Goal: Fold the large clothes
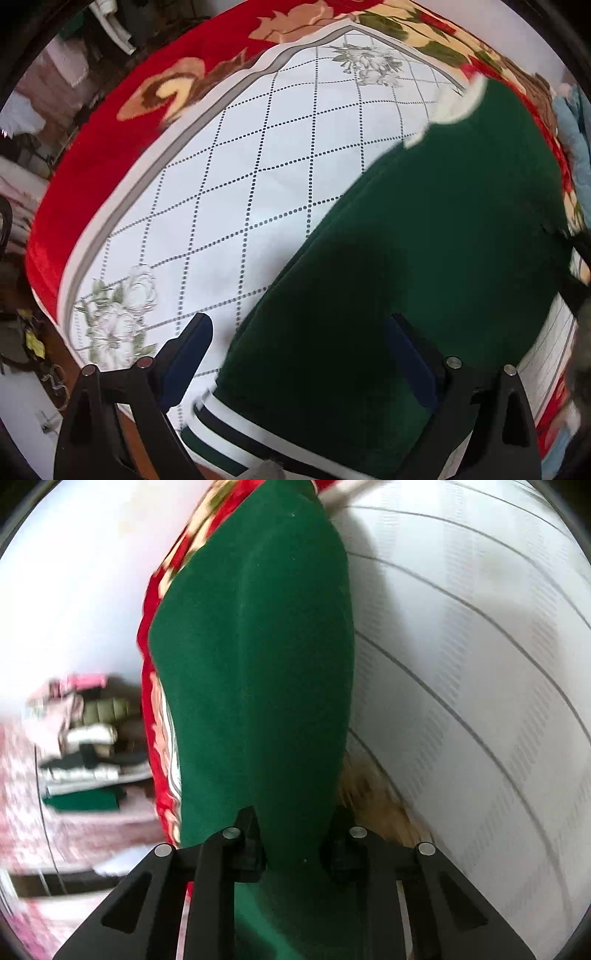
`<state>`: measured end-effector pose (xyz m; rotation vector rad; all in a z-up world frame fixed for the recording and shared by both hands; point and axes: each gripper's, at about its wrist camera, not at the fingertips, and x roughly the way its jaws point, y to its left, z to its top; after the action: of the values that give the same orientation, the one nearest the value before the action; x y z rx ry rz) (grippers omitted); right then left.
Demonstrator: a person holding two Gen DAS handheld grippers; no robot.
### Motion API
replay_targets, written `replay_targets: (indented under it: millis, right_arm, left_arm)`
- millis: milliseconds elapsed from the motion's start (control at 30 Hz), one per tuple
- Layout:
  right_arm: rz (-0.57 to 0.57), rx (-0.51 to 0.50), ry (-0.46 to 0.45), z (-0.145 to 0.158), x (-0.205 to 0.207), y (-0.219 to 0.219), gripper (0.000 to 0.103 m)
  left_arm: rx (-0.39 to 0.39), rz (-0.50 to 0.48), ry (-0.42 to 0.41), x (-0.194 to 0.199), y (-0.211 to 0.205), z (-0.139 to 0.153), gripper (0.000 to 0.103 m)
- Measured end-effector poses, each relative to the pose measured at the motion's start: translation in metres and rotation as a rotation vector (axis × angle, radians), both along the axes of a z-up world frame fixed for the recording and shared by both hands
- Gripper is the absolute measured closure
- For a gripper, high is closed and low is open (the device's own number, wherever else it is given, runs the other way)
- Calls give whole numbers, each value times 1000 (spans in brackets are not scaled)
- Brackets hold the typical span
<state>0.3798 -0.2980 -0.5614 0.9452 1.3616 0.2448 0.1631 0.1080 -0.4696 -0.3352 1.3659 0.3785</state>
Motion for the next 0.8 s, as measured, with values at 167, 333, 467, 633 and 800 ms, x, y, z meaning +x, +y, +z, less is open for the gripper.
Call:
replay_targets:
  millis: [167, 333, 467, 633, 800]
  right_arm:
    - [-42, -117, 125, 28, -117, -23, 77]
    - [180, -95, 457, -3, -189, -31, 53]
    - [220, -169, 444, 35, -193, -66, 53]
    - [342, -381, 162, 108, -116, -78, 33]
    - [536, -614, -85, 113, 27, -33, 20]
  left_arm:
    - [50, -69, 52, -6, -9, 5, 7]
    - [64, -140, 88, 2, -33, -5, 7]
    - [3, -153, 52, 20, -60, -6, 7]
    - [30, -209, -22, 60, -86, -9, 8]
    - [33, -368, -36, 99, -106, -25, 8]
